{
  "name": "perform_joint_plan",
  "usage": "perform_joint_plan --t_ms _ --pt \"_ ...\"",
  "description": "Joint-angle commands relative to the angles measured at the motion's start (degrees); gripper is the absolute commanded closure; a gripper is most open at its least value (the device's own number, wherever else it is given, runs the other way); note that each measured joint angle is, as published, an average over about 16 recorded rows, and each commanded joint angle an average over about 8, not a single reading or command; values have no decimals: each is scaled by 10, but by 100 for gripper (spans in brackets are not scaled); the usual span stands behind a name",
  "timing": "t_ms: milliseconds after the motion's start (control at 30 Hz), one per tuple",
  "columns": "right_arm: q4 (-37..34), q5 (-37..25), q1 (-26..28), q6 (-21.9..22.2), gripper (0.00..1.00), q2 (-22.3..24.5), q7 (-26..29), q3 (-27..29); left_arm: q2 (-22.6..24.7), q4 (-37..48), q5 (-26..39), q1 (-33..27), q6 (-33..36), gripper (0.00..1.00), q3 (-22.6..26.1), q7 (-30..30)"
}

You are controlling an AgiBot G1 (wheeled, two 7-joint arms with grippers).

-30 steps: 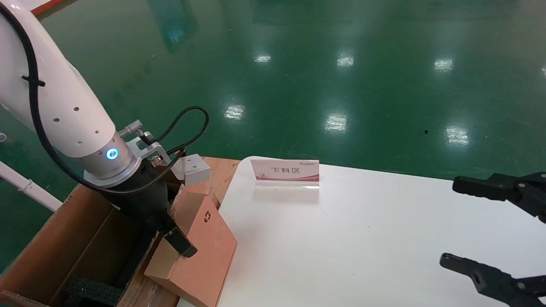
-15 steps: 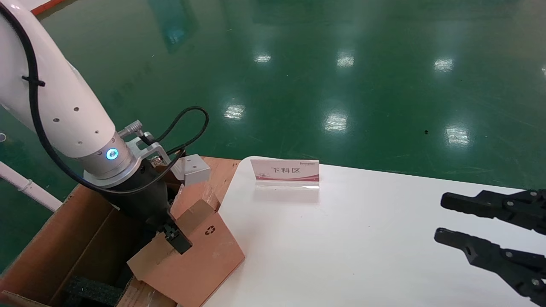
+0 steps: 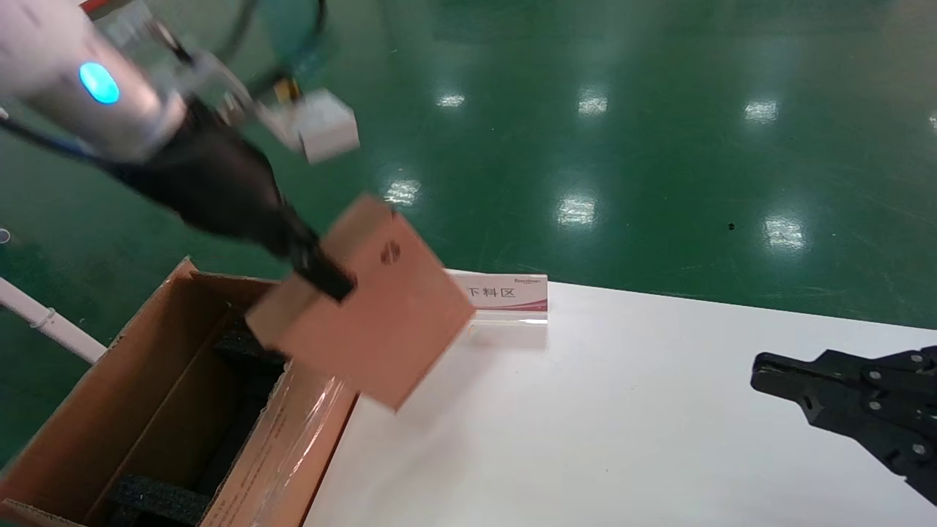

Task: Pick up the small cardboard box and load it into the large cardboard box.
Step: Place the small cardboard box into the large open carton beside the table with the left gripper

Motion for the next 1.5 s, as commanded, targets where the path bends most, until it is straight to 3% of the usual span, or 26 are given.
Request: perform_joint_plan --t_ms 33,233,533,800,833,1133,1500 --pt "0 0 0 0 100 0 0 0 5 19 2 -27 7 100 -9 13" --pt "0 0 0 0 100 0 0 0 26 100 21 -111 19 100 40 91" --pt "0 0 0 0 100 0 0 -1 27 182 1 -193 22 100 189 166" --pt "0 1 0 0 3 0 0 -1 19 174 -64 -206 22 100 349 177" --pt "0 1 0 0 0 0 0 -1 19 172 -73 -207 21 100 368 177" --pt "0 1 0 1 0 1 -1 -1 8 168 -127 -202 7 100 479 164" --pt "0 1 0 1 0 1 -1 -2 -13 177 -147 -155 -44 100 498 126"
